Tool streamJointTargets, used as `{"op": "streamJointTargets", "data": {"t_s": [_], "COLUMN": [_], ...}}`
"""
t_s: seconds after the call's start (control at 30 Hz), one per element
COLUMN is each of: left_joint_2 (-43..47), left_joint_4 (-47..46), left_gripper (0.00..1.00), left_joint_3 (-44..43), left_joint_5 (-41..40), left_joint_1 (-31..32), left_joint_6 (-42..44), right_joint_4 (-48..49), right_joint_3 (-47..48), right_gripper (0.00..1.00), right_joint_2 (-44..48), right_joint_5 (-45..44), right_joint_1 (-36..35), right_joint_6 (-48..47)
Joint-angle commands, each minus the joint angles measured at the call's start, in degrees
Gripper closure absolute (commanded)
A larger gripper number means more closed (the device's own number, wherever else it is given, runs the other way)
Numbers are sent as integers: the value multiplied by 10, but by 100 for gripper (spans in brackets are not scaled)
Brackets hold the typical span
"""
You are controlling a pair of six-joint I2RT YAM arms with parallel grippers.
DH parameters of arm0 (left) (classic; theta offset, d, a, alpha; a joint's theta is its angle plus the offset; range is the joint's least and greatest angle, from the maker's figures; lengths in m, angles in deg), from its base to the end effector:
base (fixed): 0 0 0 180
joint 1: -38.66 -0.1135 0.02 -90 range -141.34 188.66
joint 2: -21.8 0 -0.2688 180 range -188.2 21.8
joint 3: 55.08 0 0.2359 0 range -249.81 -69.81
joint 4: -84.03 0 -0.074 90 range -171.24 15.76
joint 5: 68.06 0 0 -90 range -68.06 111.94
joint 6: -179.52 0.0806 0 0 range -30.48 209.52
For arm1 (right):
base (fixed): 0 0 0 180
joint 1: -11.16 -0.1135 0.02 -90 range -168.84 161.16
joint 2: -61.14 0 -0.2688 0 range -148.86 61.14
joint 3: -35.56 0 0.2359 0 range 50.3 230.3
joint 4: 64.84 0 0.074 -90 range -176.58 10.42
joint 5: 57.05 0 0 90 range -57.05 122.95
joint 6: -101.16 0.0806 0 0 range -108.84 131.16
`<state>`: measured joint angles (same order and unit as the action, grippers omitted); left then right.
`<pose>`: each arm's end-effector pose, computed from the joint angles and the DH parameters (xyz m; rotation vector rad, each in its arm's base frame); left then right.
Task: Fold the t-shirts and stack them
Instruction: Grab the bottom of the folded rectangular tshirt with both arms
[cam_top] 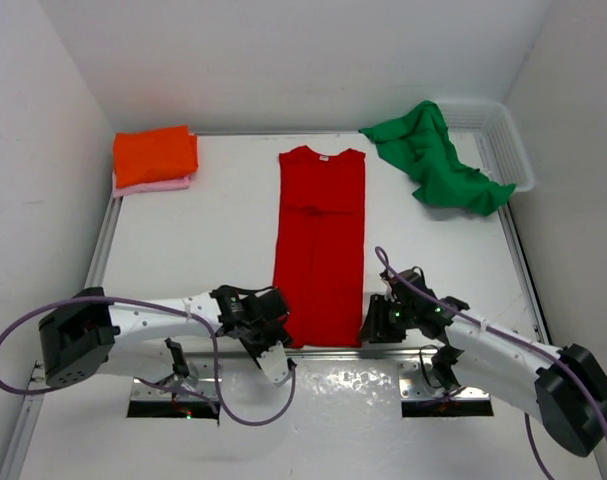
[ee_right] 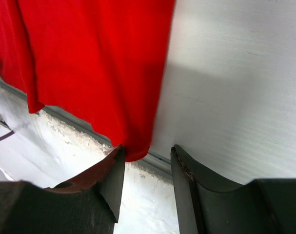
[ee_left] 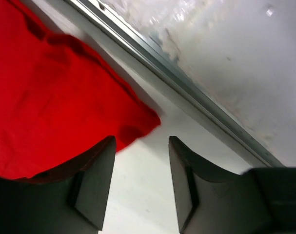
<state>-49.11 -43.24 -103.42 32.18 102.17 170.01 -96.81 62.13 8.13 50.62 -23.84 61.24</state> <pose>0.0714 -0.1754 0.1287 2.7259 0.8510 -0.1987 0.1076 0.1052 0.0947 0.2466 2.8055 0.8603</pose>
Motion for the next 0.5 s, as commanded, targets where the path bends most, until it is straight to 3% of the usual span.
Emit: {"op": "streamJointTargets", "data": {"t_s": [0.0,0.27,0.4,0.47], "left_joint_2": [-18,-58,-58,-62], "left_joint_4": [-91,-90,-114,-121], "left_gripper": [56,69,79,90], "left_joint_3": [6,16,16,14], "left_joint_5": [19,43,45,42], "left_joint_1": [13,13,13,13], "left_joint_6": [19,3,-10,-11], "right_joint_4": [-37,40,46,27], "right_joint_3": [-4,-1,15,27], "right_gripper": [58,59,67,84], "right_joint_2": [-13,-53,-79,-92], "right_joint_5": [-26,5,13,5], "right_joint_1": [1,1,0,0], "right_joint_6": [-17,13,10,-2]}}
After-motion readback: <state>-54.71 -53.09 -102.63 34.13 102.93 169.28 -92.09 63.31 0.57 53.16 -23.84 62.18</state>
